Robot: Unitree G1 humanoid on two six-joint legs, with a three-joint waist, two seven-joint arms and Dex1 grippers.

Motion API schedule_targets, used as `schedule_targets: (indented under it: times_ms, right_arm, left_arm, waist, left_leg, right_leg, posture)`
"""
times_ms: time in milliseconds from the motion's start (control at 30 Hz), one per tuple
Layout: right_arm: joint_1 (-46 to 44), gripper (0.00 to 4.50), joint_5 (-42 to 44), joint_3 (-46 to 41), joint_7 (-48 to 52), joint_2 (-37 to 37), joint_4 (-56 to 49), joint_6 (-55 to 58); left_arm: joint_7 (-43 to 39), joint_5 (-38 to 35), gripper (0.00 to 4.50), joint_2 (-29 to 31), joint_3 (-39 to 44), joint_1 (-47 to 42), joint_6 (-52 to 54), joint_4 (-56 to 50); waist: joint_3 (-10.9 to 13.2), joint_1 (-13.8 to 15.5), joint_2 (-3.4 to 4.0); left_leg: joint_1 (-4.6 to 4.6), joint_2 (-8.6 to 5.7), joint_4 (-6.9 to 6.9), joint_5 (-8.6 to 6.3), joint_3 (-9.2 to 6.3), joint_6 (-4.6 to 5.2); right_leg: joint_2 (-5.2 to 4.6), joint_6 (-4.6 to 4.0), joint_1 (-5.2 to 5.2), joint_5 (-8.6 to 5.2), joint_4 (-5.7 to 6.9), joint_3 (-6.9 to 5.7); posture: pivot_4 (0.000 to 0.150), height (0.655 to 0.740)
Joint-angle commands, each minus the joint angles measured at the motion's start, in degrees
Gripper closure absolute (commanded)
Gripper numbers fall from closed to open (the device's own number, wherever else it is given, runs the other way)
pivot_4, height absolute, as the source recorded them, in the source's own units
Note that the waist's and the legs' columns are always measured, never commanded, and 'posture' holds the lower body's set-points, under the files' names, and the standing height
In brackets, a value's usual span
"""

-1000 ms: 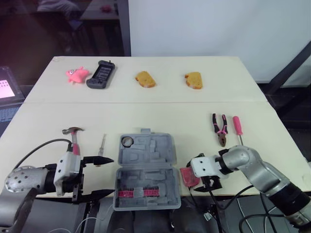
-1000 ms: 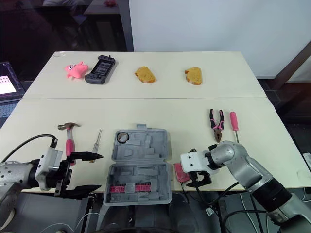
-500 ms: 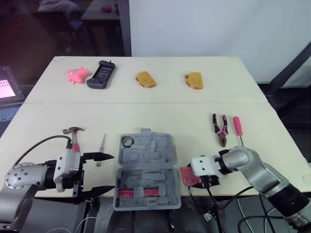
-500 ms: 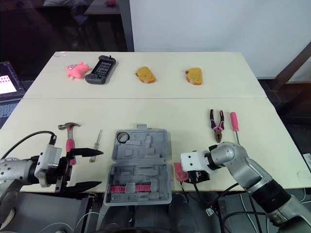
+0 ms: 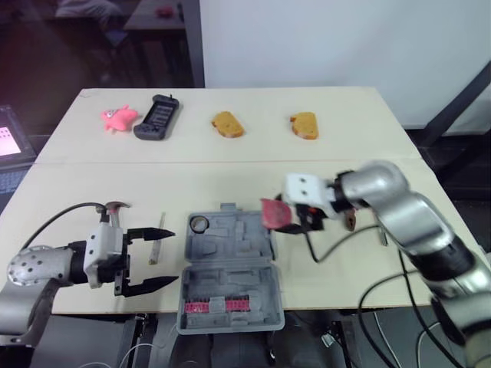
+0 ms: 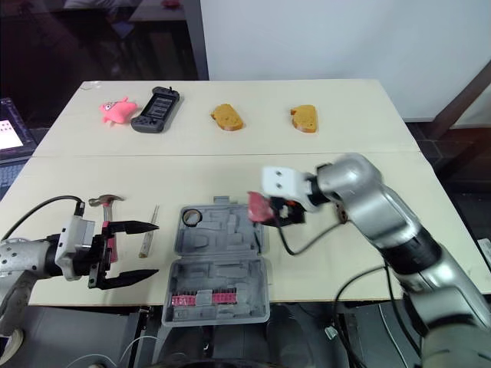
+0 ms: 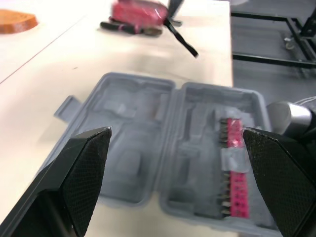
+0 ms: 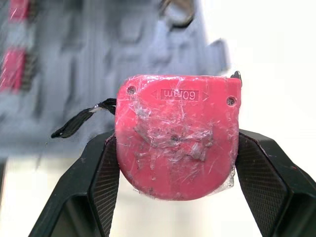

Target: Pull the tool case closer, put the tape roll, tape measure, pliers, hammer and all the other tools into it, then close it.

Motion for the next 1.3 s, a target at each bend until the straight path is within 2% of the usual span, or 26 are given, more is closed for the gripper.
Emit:
schedule_targets:
  times_ms: [33, 167, 400, 700, 1300]
  right_arm:
    - [-6.2, 1.61, -4.9, 7.4, 0.4, 1.7, 3.4, 2.9]
    - [-11.0, 1.61, -7.5, 16.0, 4.3, 3.0, 5.2, 5.9]
    - [-13.2, 1.61, -11.2, 22.4, 3.3, 7.6, 10.8, 6.1]
    - [-14.2, 1.61, -14.5, 23.3, 1.3, 12.6, 20.6, 1.6]
    - [-12.4, 1.61, -17.4, 22.7, 0.9, 16.6, 24.7, -1.6]
  left_arm:
    - [-0.4, 0.5, 0.0, -0.1, -0.3, -1.5, -1.3, 0.7]
    - [0.0, 1.0, 0.0, -0.6, -0.7, -2.6, -1.5, 1.3]
    - [0.8, 1.4, 0.0, -1.2, -0.9, -2.5, -1.6, 0.9]
    - [2.1, 0.9, 0.0, -1.1, -0.5, -0.9, -1.8, -0.3]
    - [3.0, 0.7, 0.0, -0.9, -0.5, -0.5, -1.4, -1.0]
  waist:
    - [0.0, 0.0, 0.02]
    - [0.0, 0.3, 0.03]
    - [0.0, 0.1, 0.03]
    - [0.0, -0.8, 0.03]
    - [0.0, -0.8, 0.04]
  left_leg:
    - [-0.06, 0.0, 0.0, 0.0, 0.02, 0.0]
    - [-0.16, -0.02, -0.01, -0.01, 0.05, 0.01]
    - [-0.15, 0.01, 0.03, -0.01, 0.04, 0.01]
    - [-0.15, 0.0, 0.04, 0.0, 0.03, 0.01]
    - [-0.15, 0.0, 0.01, 0.0, 0.02, 0.01]
  right_leg:
    - [-0.01, 0.01, -0.08, 0.0, 0.02, 0.01]
    - [-0.05, 0.03, -0.15, 0.01, 0.02, 0.0]
    - [-0.02, 0.03, -0.25, 0.02, 0.19, 0.0]
    - [-0.02, 0.04, -0.23, 0.03, 0.21, -0.01]
    - [-0.02, 0.04, -0.25, 0.03, 0.24, -0.01]
  posture:
    - [0.15, 0.74]
    - [0.15, 0.74]
    - [0.15, 0.74]
    - [0.15, 0.74]
    - [0.15, 0.74]
